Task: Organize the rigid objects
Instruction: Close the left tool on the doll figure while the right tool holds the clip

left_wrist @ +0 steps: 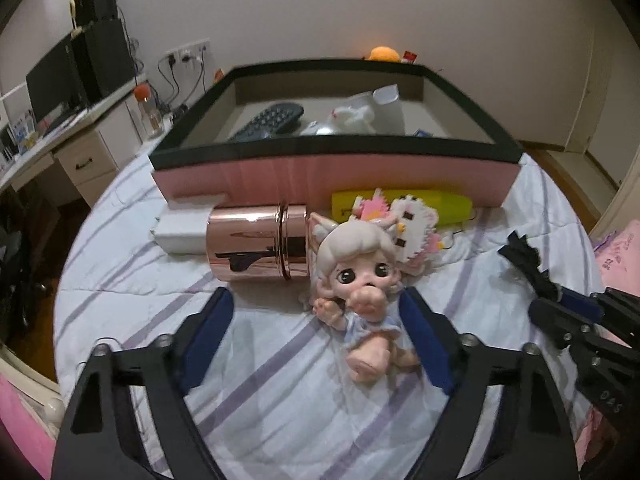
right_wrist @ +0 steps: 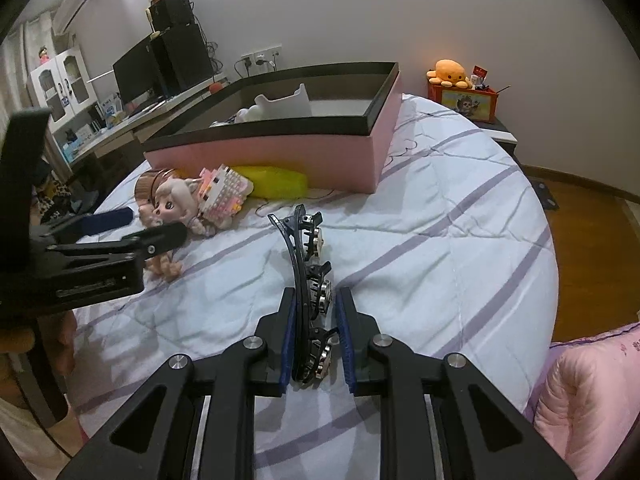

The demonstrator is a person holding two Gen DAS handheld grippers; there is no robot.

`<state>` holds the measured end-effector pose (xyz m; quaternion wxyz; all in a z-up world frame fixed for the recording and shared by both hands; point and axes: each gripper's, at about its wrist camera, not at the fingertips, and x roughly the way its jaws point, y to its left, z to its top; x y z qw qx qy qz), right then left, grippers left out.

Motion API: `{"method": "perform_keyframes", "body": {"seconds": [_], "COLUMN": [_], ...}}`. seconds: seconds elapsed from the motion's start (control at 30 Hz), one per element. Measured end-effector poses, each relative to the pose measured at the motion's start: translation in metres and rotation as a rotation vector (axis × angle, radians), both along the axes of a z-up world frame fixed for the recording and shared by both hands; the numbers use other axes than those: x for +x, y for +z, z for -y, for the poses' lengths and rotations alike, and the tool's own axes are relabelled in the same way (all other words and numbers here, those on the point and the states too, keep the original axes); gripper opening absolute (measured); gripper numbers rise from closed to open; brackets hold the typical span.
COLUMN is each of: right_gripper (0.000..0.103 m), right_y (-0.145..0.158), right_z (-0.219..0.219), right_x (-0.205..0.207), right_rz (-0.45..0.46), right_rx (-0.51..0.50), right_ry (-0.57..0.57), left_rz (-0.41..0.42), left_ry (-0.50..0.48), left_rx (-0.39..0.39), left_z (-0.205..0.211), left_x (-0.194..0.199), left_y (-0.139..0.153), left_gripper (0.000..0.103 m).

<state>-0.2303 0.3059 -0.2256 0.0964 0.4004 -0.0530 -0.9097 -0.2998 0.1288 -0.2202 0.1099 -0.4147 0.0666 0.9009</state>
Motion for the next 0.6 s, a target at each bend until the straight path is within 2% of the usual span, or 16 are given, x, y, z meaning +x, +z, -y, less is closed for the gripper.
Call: {"method": "perform_keyframes", "body": {"seconds": [0.1,0.13,0.27,0.3,0.37,0.4,0.43,0.6], "right_gripper": [0.02,0.02,0.021,0.025,0.035,0.039,0.04,0.041], "right_y": [0.0,0.0,0.0,0.0,0.0,0.0,0.0,-0.002], "right_z": [-0.001,0.0,0.003,0.003,0.004,0.004,0.007,0.015], "right_x": [-0.003,-0.004,-0.009,-0.01,-0.014,-0.016,-0.018,-0.021], "right_rz": [-0.003,-0.004,-0.01,-0.011,-0.016,-0.017,-0.02,-0.038], "right_rx": [-0.004,-0.002,0.023,0.025,0.026,0.028,0.041,0.084], "right_ry": [-0.001,-0.001,0.003,0.005,0.013,0.018,0.025,0.026], "left_rz": [0.027,0.031,0.026,0.029,0.037,0.041,0.042,0.051], "left_ry": [-0.033,-0.058,-0.103,-0.108,-0.119,-0.124,-0.126,-0.111], "left_rx": [0.037,0.048,0.048,0.053,0.069,0.072,0.071,0.099], "left_z": [0.0,-0.001,-0.001,0.0,0.007,0.008,0.012,0.031], "left_x": [-0.005,-0.004,0.003,0.004,0.009,0.011,0.013,0.019], "left_y": [-0.006,-0.007,-0.006,-0.006,-0.004,-0.003,-0.003,-0.002], "left_gripper": [0.068,0.056,0.048,0.048,0.038,0.036,0.033,0.035]}}
